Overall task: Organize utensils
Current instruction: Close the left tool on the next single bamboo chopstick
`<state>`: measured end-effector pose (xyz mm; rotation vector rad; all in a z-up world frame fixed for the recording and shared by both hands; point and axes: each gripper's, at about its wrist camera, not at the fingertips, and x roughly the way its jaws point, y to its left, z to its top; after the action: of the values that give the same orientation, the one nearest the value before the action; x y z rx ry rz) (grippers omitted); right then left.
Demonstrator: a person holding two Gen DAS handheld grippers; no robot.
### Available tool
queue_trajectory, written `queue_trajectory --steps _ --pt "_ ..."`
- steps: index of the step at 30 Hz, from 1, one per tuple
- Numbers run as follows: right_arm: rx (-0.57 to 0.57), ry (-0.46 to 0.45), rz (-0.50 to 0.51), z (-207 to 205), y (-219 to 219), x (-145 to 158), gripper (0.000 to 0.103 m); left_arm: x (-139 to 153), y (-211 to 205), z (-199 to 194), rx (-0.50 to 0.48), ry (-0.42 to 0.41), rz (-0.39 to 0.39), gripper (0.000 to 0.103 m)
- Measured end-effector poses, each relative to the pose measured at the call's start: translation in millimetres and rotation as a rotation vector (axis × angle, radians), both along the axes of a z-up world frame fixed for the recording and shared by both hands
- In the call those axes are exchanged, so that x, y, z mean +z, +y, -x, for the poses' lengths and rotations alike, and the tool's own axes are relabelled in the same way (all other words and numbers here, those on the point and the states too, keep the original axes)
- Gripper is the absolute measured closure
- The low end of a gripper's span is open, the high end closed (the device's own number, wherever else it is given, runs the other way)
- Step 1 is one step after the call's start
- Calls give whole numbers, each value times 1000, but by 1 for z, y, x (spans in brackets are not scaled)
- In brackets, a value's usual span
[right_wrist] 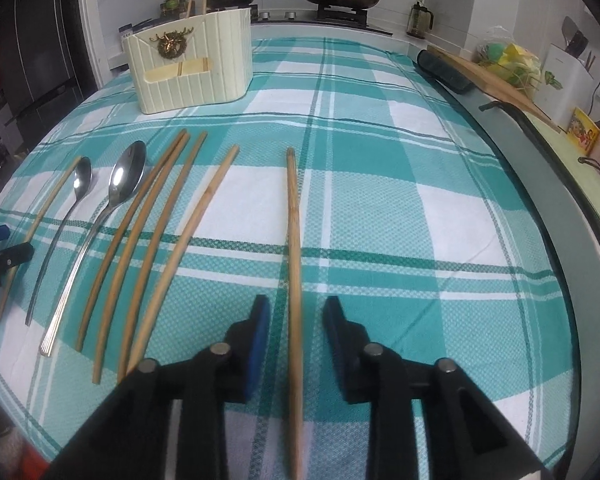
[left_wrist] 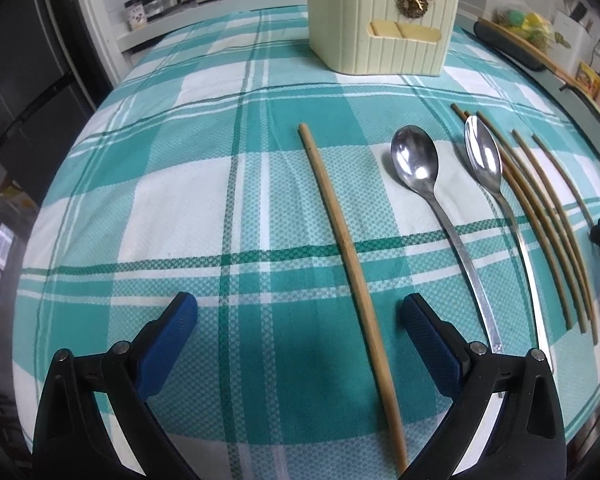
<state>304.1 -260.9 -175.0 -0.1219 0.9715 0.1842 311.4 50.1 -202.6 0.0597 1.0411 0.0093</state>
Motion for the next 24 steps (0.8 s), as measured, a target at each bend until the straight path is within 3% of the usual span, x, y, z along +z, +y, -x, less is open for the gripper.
queue_trajectory --steps 4,8,16,19,21,22,23,24 --pt "63 66 1 -18 3 -2 68 0 3 -19 -24 17 -2 1" --pt "127 117 5 -40 7 -2 68 -1 11 -41 -11 39 65 6" --pt "181 109 7 -99 24 -1 70 6 5 -85 -19 57 65 35" --pt "180 105 2 -121 32 -2 79 7 3 -95 -5 56 67 53" --pt "165 99 -3 -133 37 -3 88 8 2 -95 -3 45 66 75" --pt "157 99 -7 -137 38 -3 96 8 1 -95 -7 38 74 81" --pt "146 100 -16 -141 38 -3 96 8 2 -95 -8 31 85 94" --pt "136 99 -27 -143 38 -3 96 8 3 -95 -3 27 96 95"
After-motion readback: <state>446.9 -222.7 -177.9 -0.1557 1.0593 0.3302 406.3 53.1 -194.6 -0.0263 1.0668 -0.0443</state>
